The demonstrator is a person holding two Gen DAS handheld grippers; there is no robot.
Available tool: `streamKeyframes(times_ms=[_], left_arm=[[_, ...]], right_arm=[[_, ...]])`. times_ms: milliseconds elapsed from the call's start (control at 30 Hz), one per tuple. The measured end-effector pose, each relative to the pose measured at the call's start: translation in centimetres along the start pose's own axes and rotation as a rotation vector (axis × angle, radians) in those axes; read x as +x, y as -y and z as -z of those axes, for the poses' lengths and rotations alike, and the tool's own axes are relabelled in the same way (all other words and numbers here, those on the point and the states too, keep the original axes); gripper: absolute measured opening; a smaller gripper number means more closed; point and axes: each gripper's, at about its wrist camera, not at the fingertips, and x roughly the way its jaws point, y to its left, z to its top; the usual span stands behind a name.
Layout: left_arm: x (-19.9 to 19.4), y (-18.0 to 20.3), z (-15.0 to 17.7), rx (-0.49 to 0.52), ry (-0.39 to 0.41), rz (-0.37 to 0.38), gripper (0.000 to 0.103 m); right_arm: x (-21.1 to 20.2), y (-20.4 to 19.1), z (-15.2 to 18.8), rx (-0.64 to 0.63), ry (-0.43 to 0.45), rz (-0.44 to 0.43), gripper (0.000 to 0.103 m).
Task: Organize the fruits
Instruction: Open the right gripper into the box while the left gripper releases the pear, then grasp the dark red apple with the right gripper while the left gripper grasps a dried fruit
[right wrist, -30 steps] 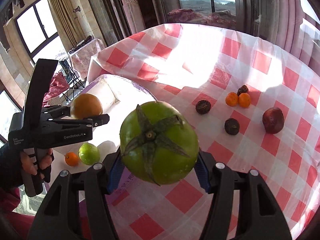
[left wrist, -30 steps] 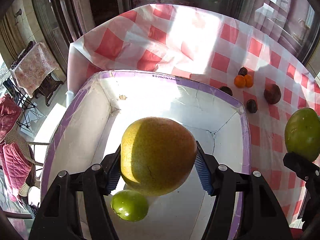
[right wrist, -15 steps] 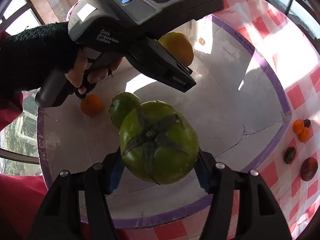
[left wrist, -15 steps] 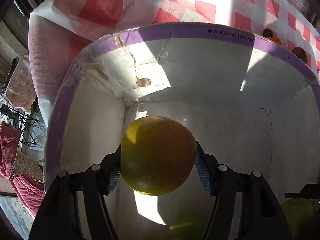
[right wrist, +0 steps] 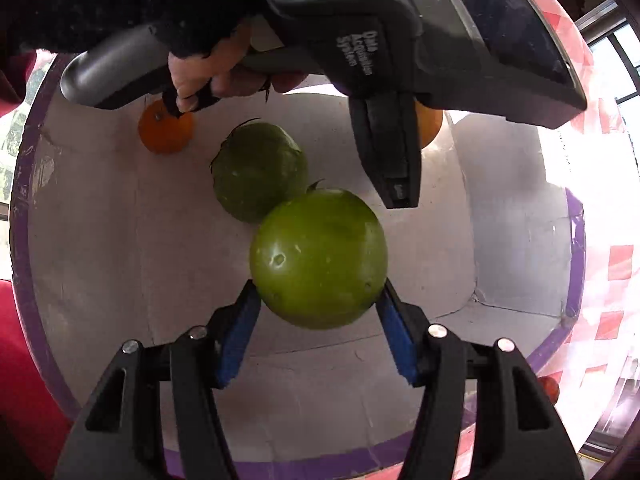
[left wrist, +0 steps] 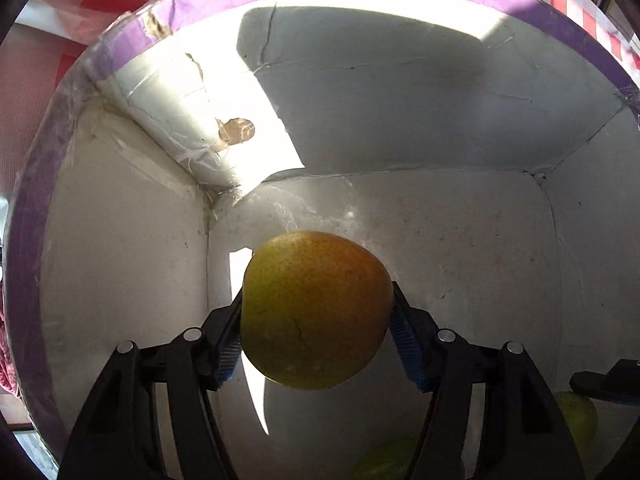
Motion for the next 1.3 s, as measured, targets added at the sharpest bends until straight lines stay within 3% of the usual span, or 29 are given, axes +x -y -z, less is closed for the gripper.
streamKeyframes(times_ms=[133,333,467,533,567,700,733,833,1000,1100,1167,1233,1300], left_arm=[[0.1,0.4,0.1,0.024,0.008,-0.014,0.063],[0.5,0.3,0.2,0.017,-0.022,0.021,0.065],[0.7,0.3,0.3,-0.001,-0.025,0.027,0.066],[0.7,0.1,0.4,-0.014,-0.025,0.038,0.065],[0.7,0.1,0.5,-0.020,-0.028,0.051,0.068],[0.7,0.5,0.3,-0.031,-0.020,0.131,0.086],[0.5,0.6,0.4,-0.041,-0.006,0.150,0.091],[-0.5,0.1,0.4,-0.090,0.030,0.160,0.091],[-3.6,-1.1,0.1,-0.191,0.109,0.184,0.091],[-6.4,-0.8,-0.4,-0.204,0.201,0.141,0.091],[-9.0,-0.3,-1.4,-0.199,0.271,0.111,0.091],[-11.2,0.0,-3.3,-0.192,0.350,0.098,0.091],[-13.2,1.8,-4.3,-0.205,0.419,0.100,0.092]], right_arm=[[2.3,-1.6,-0.5,-0.116,-0.135,-0.011,0.058],[3.7,-1.5,-1.2,-0.148,-0.298,-0.078,0.055],[3.8,-2.3,-0.6,-0.141,-0.286,-0.056,0.058],[3.6,-2.5,-0.1,-0.113,-0.277,-0.069,0.072],[3.6,-2.5,0.0,-0.107,-0.275,-0.060,0.080],[2.8,-3.2,0.3,-0.130,-0.263,-0.006,0.083],[2.1,-3.7,0.2,-0.129,-0.245,0.004,0.083],[-0.4,-2.7,0.7,-0.059,-0.149,-0.014,0.083],[-6.7,0.0,3.9,0.128,0.135,-0.040,0.083],[-10.7,3.0,8.0,0.330,0.362,-0.060,0.084],[-12.8,5.7,12.2,0.504,0.500,-0.059,0.093],[-13.7,9.1,15.7,0.680,0.586,-0.033,0.098],[-12.7,13.7,16.9,0.834,0.591,0.024,0.098]])
